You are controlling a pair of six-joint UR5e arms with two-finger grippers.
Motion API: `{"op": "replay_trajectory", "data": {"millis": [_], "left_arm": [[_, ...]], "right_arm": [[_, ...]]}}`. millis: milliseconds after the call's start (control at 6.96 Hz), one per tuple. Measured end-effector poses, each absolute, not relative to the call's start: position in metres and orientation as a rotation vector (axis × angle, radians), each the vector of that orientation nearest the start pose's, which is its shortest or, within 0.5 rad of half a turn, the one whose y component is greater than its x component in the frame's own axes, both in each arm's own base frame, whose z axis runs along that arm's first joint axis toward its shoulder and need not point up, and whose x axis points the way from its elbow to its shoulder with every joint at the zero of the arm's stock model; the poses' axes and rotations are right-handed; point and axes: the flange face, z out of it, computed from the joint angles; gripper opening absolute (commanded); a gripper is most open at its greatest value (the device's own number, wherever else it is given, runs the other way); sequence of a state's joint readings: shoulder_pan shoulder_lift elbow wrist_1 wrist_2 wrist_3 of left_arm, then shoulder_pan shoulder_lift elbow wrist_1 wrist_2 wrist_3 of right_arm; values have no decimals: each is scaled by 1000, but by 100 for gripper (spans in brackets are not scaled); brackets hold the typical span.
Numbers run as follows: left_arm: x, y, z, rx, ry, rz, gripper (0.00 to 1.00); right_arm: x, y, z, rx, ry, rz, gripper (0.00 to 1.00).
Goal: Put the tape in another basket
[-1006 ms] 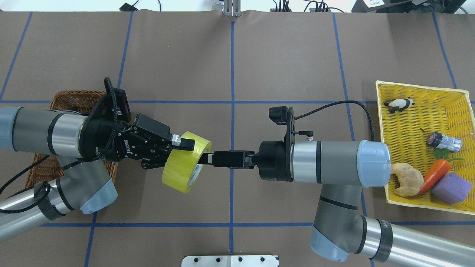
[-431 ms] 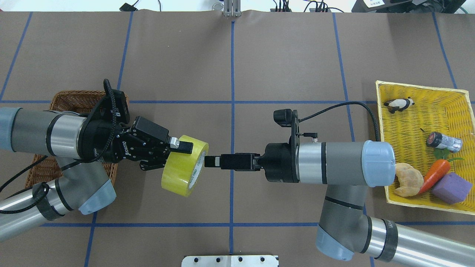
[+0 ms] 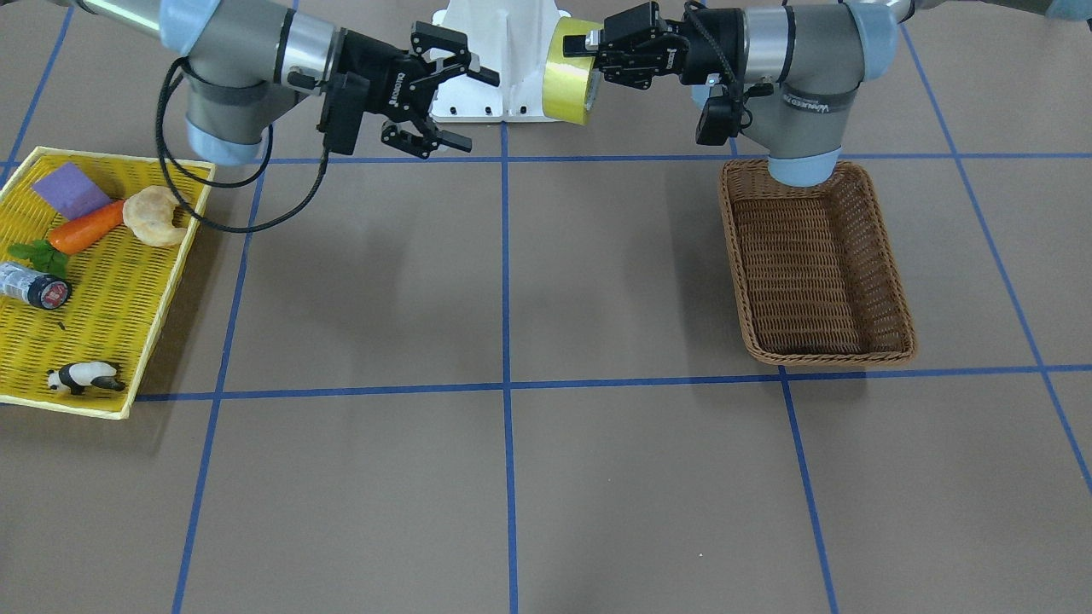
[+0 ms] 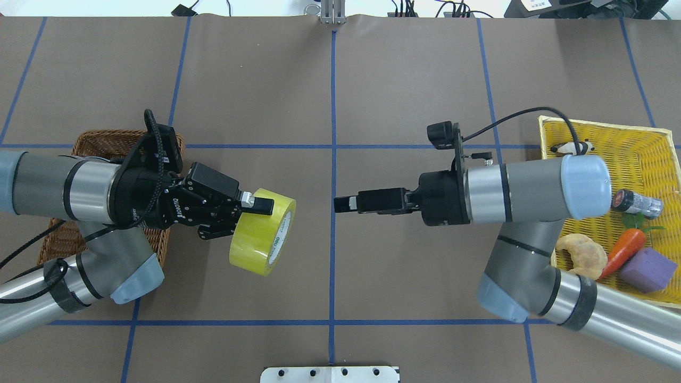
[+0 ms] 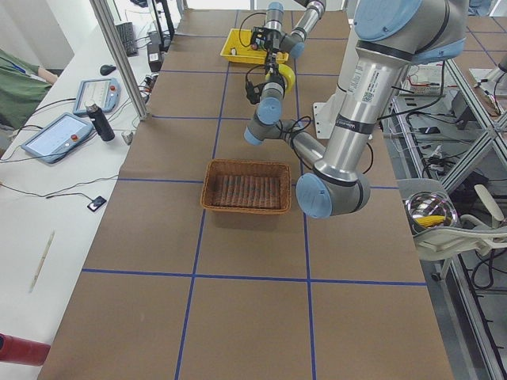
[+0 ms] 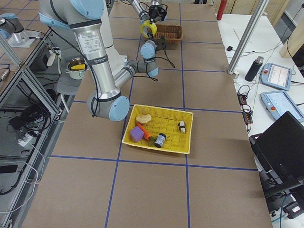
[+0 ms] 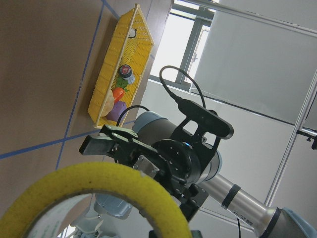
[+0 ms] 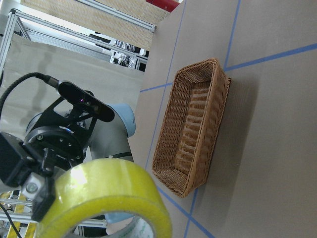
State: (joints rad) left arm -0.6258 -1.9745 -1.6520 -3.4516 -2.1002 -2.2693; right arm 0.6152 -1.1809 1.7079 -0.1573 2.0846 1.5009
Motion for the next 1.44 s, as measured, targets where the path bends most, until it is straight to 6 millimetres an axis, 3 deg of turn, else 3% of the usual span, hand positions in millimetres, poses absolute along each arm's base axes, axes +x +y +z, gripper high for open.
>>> {"op": "replay_trajectory", "data": {"millis": [287, 719, 1150, 1437], "left_arm": [[332, -397, 241, -172, 2193, -134, 0], [248, -464, 257, 301, 2010, -220, 0], [166, -504, 295, 644, 1560, -268, 0], [143, -518, 336, 665, 1270, -251, 0]], "right_arm": [[-334, -464, 276, 388, -1726, -145, 100], [-241, -560, 307, 593, -1388, -157, 100], [-154, -621, 349, 611, -1061, -192, 100], [-119, -640, 390, 491, -890, -276, 100]]}}
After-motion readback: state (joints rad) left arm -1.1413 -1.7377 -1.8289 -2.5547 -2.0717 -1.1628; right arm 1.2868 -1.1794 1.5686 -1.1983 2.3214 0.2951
